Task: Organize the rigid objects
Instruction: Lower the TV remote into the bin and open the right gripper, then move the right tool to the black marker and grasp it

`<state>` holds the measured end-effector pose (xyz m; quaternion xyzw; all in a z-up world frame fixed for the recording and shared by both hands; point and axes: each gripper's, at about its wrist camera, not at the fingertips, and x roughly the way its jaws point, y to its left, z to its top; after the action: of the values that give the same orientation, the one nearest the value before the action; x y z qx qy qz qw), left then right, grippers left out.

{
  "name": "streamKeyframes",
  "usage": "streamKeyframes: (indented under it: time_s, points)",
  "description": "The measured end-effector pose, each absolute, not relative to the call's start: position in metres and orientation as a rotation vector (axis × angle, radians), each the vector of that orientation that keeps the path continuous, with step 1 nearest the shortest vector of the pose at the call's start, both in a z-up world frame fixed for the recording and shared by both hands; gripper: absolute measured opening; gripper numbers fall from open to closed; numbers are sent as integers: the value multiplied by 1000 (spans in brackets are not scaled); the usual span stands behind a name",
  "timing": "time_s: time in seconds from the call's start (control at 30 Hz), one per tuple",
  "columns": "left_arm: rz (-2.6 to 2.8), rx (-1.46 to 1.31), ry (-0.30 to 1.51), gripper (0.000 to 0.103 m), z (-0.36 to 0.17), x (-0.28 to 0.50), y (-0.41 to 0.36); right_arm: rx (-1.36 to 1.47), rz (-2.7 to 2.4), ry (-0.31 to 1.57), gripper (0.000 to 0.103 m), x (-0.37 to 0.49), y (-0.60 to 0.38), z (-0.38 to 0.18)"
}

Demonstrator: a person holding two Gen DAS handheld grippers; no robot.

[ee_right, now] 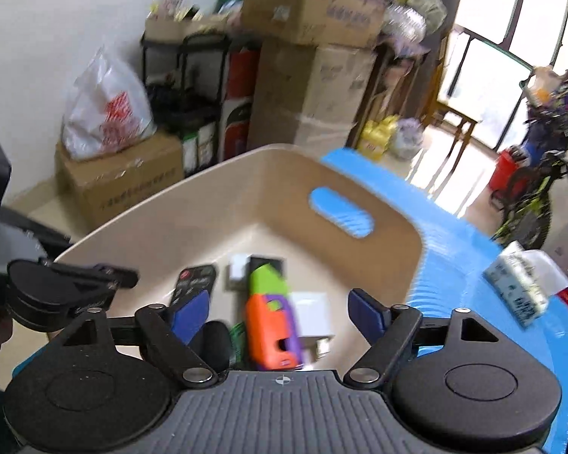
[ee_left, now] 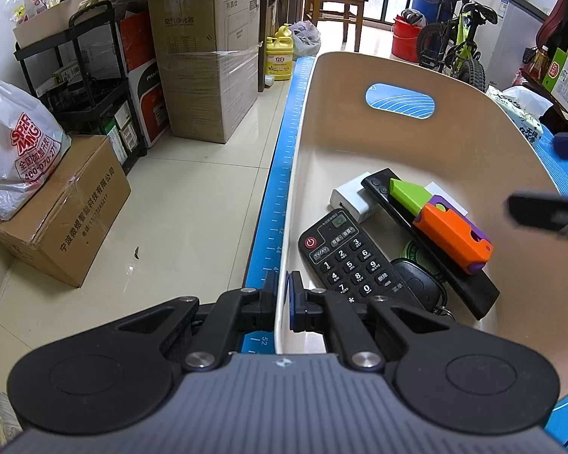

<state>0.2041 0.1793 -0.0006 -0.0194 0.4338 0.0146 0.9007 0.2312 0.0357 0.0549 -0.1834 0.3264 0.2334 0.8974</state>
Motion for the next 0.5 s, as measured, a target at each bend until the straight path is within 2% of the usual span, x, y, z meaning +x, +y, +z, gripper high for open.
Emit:
streamKeyframes:
  time_s: [0.23, 0.5]
  points:
    - [31, -40, 897, 7, -1, 204, 181, -295, 410, 634, 88, 233, -13, 63]
    - [31, -40, 897, 7, -1, 203, 180, -189, 308, 664, 89, 241, -71, 36]
